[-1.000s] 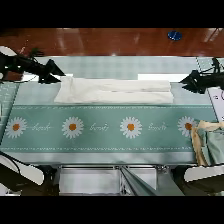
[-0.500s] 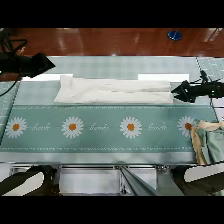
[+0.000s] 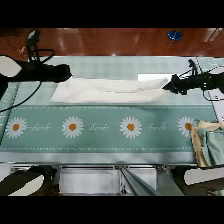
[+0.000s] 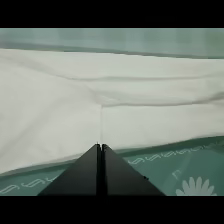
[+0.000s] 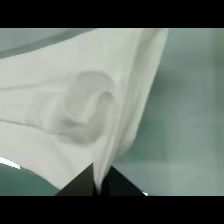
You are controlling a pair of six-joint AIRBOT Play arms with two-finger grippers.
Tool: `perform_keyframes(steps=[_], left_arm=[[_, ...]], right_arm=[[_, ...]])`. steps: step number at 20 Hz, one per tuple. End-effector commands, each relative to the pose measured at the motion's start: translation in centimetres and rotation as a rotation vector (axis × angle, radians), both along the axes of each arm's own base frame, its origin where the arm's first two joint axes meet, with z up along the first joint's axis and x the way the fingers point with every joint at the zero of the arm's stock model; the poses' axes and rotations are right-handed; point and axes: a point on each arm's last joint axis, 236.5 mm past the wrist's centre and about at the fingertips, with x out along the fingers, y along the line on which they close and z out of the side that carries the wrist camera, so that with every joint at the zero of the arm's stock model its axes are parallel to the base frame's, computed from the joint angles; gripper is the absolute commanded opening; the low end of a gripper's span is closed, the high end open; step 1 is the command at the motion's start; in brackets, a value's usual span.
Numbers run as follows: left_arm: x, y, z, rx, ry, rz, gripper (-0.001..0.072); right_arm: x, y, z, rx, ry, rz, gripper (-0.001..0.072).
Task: Fold the shirts.
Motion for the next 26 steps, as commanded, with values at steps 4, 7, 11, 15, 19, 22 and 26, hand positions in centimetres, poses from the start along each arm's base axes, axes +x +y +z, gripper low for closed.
perform_keyframes(steps=[4, 7, 11, 15, 19, 22, 26], left_arm=[[-3.1, -11.9, -5.5, -0.073, 0.140, -0.210, 0.0020], [-5.9, -19.3, -9.6, -0.068, 0.257, -0.336, 0.0020], [-11.0, -28.5, -13.4, -0.064, 0.387, -0.491, 0.0020], [-18.2, -35.6, -15.4, -0.075, 0.491, -0.672, 0.0021], [-21.7, -36.6, -16.2, -0.036, 0.503, -0.779, 0.0021], [-15.6, -33.6, -14.3, -0.054, 0.465, -0.684, 0.0021], [-5.8, -19.9, -11.3, 0.145, 0.408, -0.521, 0.0021]], right_arm=[[-9.6, 1.6, 9.3, -0.145, -0.159, 0.078, 0.0018], [-14.2, 3.1, 12.9, -0.154, -0.248, 0.043, 0.0018], [-18.9, 5.0, 17.4, -0.147, -0.358, 0.031, 0.0019], [-20.5, 6.7, 19.9, -0.095, -0.427, 0.031, 0.0019], [-21.1, 7.8, 20.0, -0.075, -0.432, 0.084, 0.0019], [-21.2, 8.8, 19.7, -0.055, -0.413, 0.117, 0.0019], [-20.1, 11.2, 19.3, 0.018, -0.383, 0.164, 0.0019]])
